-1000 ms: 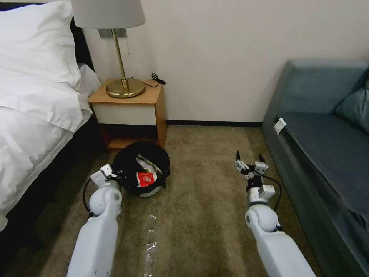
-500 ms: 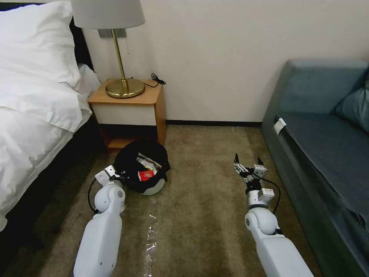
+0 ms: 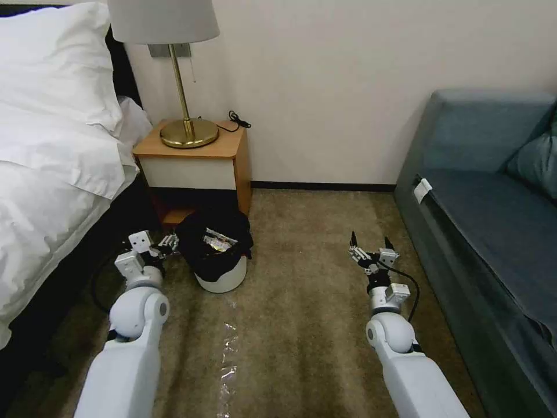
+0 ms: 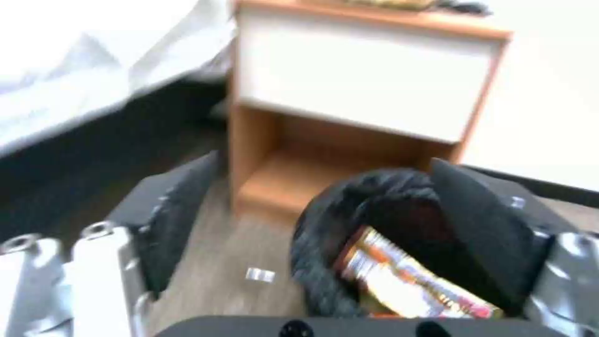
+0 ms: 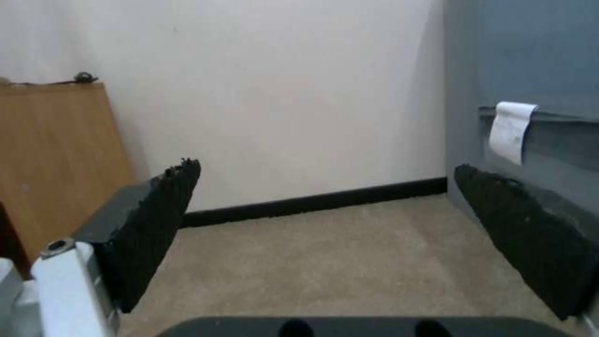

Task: Pick up the trash bin, then pick up the garbage on the floor and place it into the trash bin.

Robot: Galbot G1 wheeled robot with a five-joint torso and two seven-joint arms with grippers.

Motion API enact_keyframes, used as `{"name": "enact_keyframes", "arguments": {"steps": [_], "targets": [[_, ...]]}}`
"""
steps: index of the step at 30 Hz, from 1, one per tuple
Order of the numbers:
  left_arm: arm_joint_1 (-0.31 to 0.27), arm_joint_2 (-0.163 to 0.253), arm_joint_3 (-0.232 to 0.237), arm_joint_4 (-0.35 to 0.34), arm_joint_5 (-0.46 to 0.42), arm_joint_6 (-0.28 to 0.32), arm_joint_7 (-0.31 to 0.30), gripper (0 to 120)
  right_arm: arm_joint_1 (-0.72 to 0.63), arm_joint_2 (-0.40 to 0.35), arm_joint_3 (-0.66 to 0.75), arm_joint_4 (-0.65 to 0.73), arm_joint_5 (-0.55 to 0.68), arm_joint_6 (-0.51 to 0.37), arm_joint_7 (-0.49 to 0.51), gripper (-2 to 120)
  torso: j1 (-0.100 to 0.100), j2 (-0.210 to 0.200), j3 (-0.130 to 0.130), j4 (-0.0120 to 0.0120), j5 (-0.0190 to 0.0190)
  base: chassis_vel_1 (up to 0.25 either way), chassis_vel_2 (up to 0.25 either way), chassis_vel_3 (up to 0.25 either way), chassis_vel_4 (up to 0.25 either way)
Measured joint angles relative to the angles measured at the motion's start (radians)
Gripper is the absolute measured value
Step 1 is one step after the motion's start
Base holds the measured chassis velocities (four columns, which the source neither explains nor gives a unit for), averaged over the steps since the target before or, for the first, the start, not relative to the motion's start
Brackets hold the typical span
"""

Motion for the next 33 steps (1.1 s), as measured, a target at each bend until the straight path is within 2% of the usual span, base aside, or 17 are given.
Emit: {"name": "enact_keyframes", "arguments": {"steps": [1,2,4,5,6,8,9,10,13,15,23,33], "targets": [[0.008,0.01,-0.004,0.006,0.031,-0.035,0.043,98,0.002,-0.001,0.01,-0.004,-0.016,0.0,-0.006,100,0.0,0.0,0.0,0.0,0.0,0.0,0.0,0.0,0.0],[0.008,0.01,-0.004,0.006,0.031,-0.035,0.043,98,0.002,-0.001,0.01,-0.004,-0.016,0.0,-0.006,100,0.0,0.0,0.0,0.0,0.0,0.0,0.0,0.0,0.0],[0.031,0.034,-0.024,0.015,0.077,-0.096,0.14,100,-0.002,-0.009,0.03,-0.008,-0.042,-0.008,-0.027,100,0.0,0.0,0.0,0.0,-0.0001,0.0,0.0,0.0,0.0],[0.031,0.034,-0.024,0.015,0.077,-0.096,0.14,100,-0.002,-0.009,0.03,-0.008,-0.042,-0.008,-0.027,100,0.0,0.0,0.0,0.0,-0.0001,0.0,0.0,0.0,0.0],[0.042,0.043,-0.038,0.014,0.088,-0.114,0.185,100,-0.006,-0.015,0.035,-0.009,-0.044,-0.013,-0.031,100,0.0,0.0,0.0,-0.0001,0.0,0.0,0.0,0.0,0.0],[0.046,0.046,-0.045,0.014,0.094,-0.124,0.208,100,-0.008,-0.018,0.037,-0.009,-0.046,-0.013,-0.032,100,0.0,0.0,0.0,0.0,0.0,0.0,0.0,0.0,0.0],[0.055,0.052,-0.063,0.016,0.113,-0.158,0.274,100,-0.012,-0.025,0.044,-0.011,-0.053,-0.014,-0.038,100,0.0,0.0,0.0,0.0001,0.0,0.0,0.0,0.0,0.0],[0.058,0.054,-0.068,0.023,0.122,-0.174,0.292,99,-0.016,-0.028,0.047,-0.011,-0.054,-0.014,-0.04,100,0.0,0.0,0.0,0.0,0.0002,0.0,0.0,0.0,0.0],[0.057,0.051,-0.068,0.036,0.122,-0.194,0.295,100,-0.02,-0.031,0.048,-0.01,-0.052,-0.015,-0.042,100,0.0,0.0,0.0,0.0,0.0001,0.0,0.0,0.0,0.0],[0.044,0.035,-0.061,0.079,0.117,-0.256,0.272,100,-0.034,-0.036,0.048,-0.005,-0.046,0.0,-0.067,100,0.0,0.0,0.0,0.0,0.0,0.0,0.0,0.0,0.0],[0.036,0.012,-0.044,0.121,0.072,-0.324,0.238,100,-0.056,-0.037,0.05,-0.008,-0.068,0.047,-0.089,100,0.0,0.0,0.0,-0.0001,0.0,0.0,0.0,0.0,0.0],[0.03,0.003,-0.031,0.14,0.076,-0.327,0.234,100,-0.051,-0.033,0.052,-0.012,-0.096,0.065,-0.075,100,0.0,0.0,0.0,0.0,0.0,0.0,0.0,0.0,0.0]]}}
